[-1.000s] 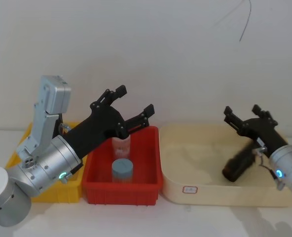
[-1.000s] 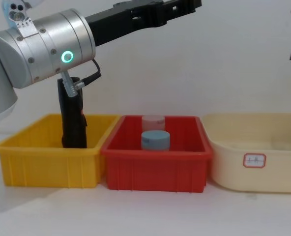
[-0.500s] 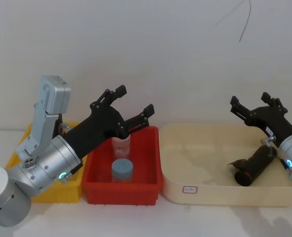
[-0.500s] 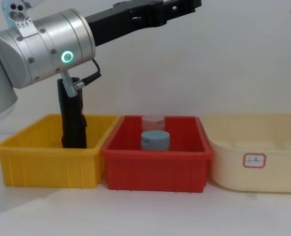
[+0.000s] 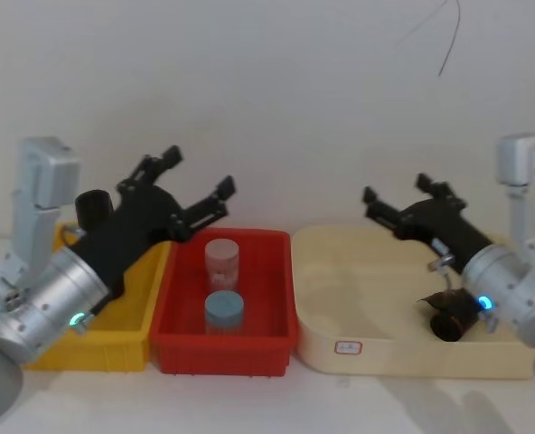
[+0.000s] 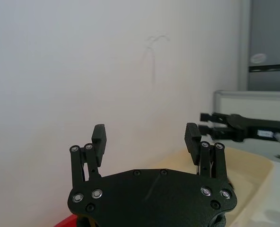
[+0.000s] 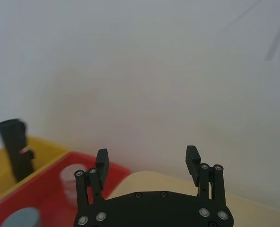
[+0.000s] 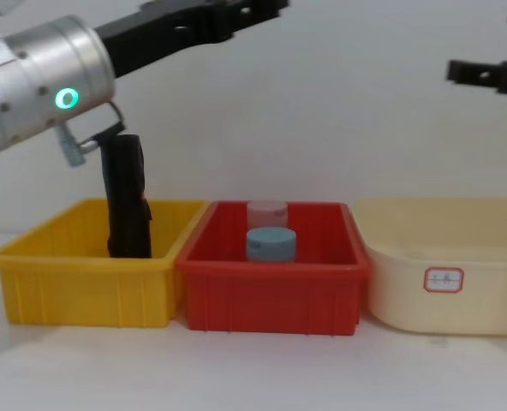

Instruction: Pick up the garbage bag with the one hand and transfer it to the other hand.

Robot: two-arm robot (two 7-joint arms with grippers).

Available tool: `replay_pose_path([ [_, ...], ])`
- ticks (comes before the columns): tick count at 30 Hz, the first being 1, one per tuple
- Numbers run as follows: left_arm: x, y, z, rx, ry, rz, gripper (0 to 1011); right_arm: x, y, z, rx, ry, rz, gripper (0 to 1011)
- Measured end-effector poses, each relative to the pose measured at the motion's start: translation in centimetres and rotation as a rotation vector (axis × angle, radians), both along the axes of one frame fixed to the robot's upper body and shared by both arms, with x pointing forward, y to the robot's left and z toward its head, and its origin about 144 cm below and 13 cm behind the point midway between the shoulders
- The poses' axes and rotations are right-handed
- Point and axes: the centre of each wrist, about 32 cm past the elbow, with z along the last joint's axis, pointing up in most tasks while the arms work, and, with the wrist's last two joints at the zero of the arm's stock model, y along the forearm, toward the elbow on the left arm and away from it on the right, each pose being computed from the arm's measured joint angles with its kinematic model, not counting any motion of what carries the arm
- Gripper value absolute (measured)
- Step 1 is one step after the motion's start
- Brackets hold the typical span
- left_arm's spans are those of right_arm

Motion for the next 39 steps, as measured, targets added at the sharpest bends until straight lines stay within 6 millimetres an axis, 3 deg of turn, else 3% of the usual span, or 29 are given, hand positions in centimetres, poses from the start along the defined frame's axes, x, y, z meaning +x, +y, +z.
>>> replay_pose_path([
  [19,-1.0,5.0,-0.5,-0.027,0.002,0.191,1002,1.4,5.9,-2.2,-0.037,0.114,0.249,1002],
  [39,-1.4,6.2,-0.5,-0.033,0.001,0.237,1002,1.8,7.9,-3.0,-0.164,0.197,0.341,1001],
])
